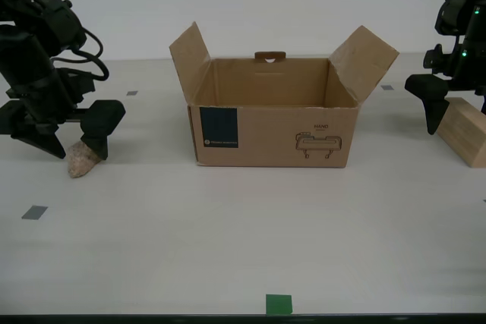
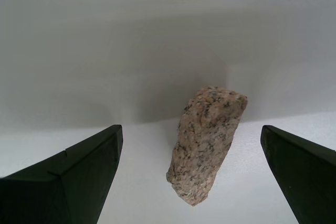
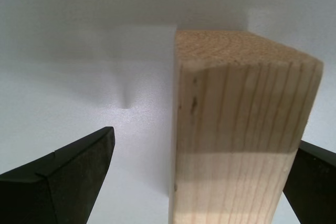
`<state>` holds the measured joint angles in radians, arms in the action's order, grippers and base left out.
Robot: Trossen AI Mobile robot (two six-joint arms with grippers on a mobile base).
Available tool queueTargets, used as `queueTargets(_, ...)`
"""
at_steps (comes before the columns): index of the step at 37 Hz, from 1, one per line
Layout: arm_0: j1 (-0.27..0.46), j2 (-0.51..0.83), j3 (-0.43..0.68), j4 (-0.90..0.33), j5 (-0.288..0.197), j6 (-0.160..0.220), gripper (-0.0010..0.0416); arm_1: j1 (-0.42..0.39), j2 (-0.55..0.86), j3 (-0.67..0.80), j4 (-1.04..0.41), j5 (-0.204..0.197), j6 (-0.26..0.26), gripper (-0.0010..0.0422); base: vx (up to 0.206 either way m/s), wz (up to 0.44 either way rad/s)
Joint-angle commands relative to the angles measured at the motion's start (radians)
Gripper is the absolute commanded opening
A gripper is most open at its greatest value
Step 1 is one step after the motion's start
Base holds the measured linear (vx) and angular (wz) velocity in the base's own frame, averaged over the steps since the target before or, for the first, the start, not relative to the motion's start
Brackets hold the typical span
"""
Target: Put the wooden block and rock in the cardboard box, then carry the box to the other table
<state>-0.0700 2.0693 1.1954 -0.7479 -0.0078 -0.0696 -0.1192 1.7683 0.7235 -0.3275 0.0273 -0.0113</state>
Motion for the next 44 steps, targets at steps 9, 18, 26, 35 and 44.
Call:
queueTargets(9, 0.001, 0.000, 0.000, 0.001, -0.004, -0.002, 0.0394, -0.008, 0.000, -0.004, -0.001, -0.001, -0.086, 0.0359, 0.000, 0.000)
queueTargets(18, 0.004, 0.000, 0.000, 0.005, -0.003, -0.002, 0.0394, -0.035, 0.000, -0.004, 0.002, -0.001, -0.153, 0.0359, 0.000, 0.000)
queueTargets(26, 0.005, 0.000, 0.000, 0.008, -0.004, -0.002, 0.0394, -0.046, 0.022, -0.004, 0.024, -0.003, -0.177, 0.0359, 0.000, 0.000)
queueTargets(35, 0.006, 0.000, 0.000, 0.007, -0.004, -0.009, 0.0394, -0.046, 0.114, -0.004, 0.040, -0.009, -0.148, 0.0359, 0.000, 0.000)
queueTargets(44, 0.006, 0.000, 0.000, 0.007, -0.003, -0.009, 0.0394, -0.046, 0.103, 0.006, 0.052, -0.010, -0.142, 0.0359, 0.000, 0.000)
